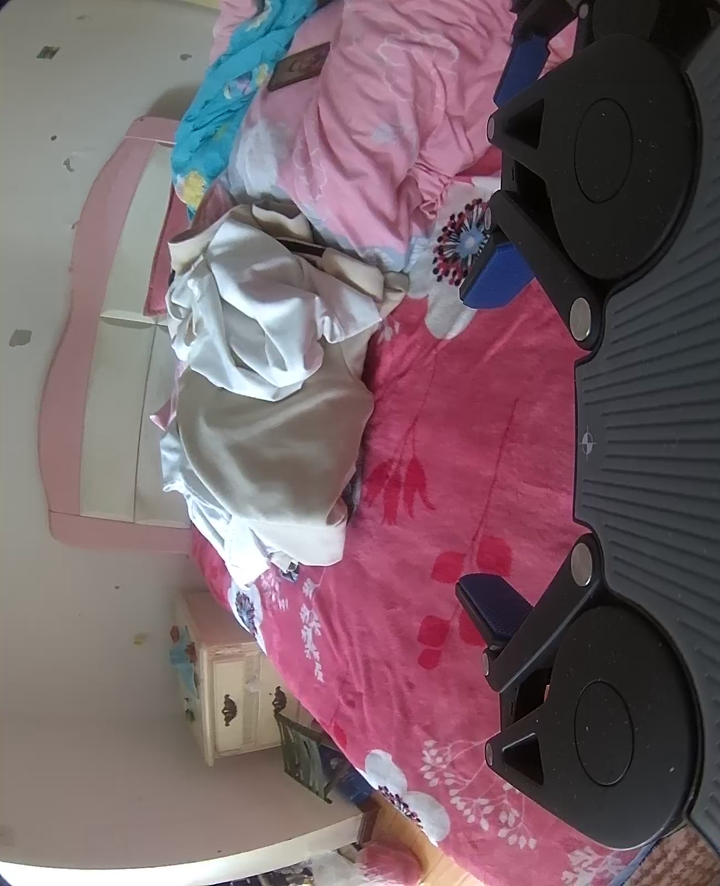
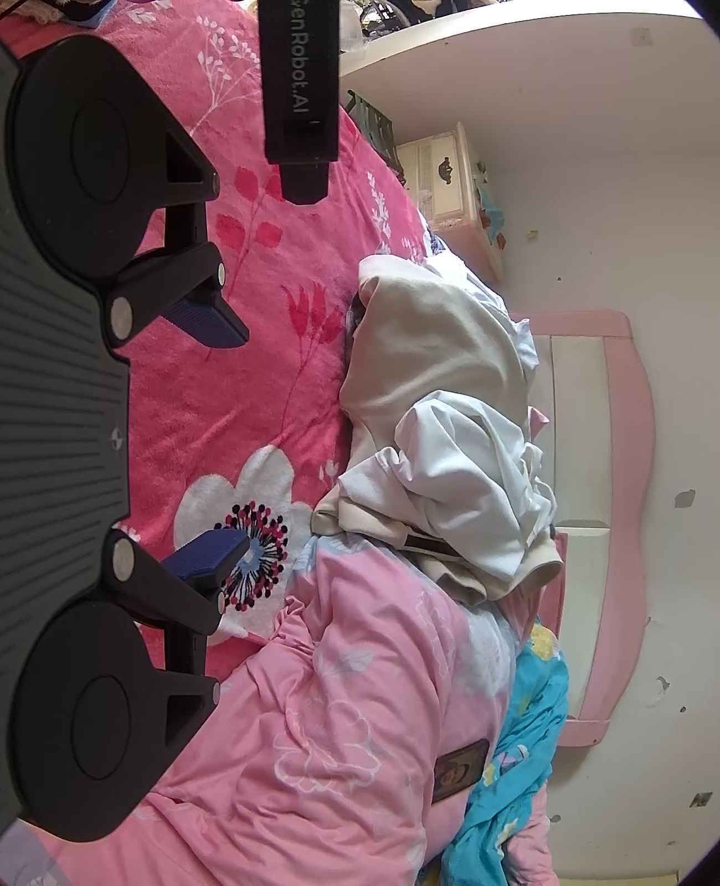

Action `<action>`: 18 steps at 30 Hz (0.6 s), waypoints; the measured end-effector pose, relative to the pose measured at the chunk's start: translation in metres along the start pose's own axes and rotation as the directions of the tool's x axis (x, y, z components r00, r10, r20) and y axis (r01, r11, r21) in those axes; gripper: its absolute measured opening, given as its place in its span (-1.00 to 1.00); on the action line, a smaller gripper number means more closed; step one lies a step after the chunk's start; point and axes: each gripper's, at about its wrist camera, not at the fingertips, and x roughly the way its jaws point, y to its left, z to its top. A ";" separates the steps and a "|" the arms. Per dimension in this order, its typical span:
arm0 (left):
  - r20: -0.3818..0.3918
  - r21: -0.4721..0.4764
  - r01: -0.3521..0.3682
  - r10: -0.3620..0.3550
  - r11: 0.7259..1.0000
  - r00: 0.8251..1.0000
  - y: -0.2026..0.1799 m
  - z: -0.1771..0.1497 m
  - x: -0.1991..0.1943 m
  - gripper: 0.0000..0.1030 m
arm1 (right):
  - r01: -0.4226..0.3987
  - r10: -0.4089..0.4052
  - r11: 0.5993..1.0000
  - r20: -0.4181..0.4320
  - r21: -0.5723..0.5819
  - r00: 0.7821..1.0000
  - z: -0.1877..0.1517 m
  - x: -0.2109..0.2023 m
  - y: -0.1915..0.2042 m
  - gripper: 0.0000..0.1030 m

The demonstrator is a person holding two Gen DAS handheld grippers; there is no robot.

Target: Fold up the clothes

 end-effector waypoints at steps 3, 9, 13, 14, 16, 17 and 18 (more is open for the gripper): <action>0.009 -0.003 -0.003 0.003 1.000 1.000 0.004 -0.003 -0.003 1.00 | 0.000 0.000 1.000 0.000 0.002 1.000 0.001 0.000 0.000 0.47; 0.013 -0.009 -0.008 0.008 1.000 1.000 0.009 -0.007 -0.006 1.00 | -0.001 0.001 1.000 0.001 0.006 1.000 0.002 0.000 -0.001 0.47; -0.021 -0.027 -0.017 0.016 0.999 1.000 0.001 -0.003 0.004 1.00 | -0.002 0.002 1.000 0.002 0.009 1.000 0.002 0.003 -0.005 0.47; -0.021 -0.032 -0.017 0.017 0.999 1.000 0.001 -0.003 0.004 1.00 | -0.001 0.001 1.000 0.002 0.010 1.000 0.001 0.003 -0.004 0.47; -0.022 -0.037 -0.018 0.018 0.999 1.000 0.002 -0.003 0.004 1.00 | -0.002 0.002 1.000 0.002 0.011 1.000 0.000 0.003 -0.003 0.47; -0.023 -0.035 -0.023 0.022 0.999 0.999 0.001 -0.004 0.004 1.00 | -0.001 0.001 1.000 0.002 0.011 1.000 0.000 0.003 -0.003 0.47; -0.024 -0.033 -0.027 0.026 0.999 0.999 0.001 -0.004 0.004 1.00 | -0.001 0.001 1.000 0.002 0.012 1.000 -0.001 0.003 -0.004 0.47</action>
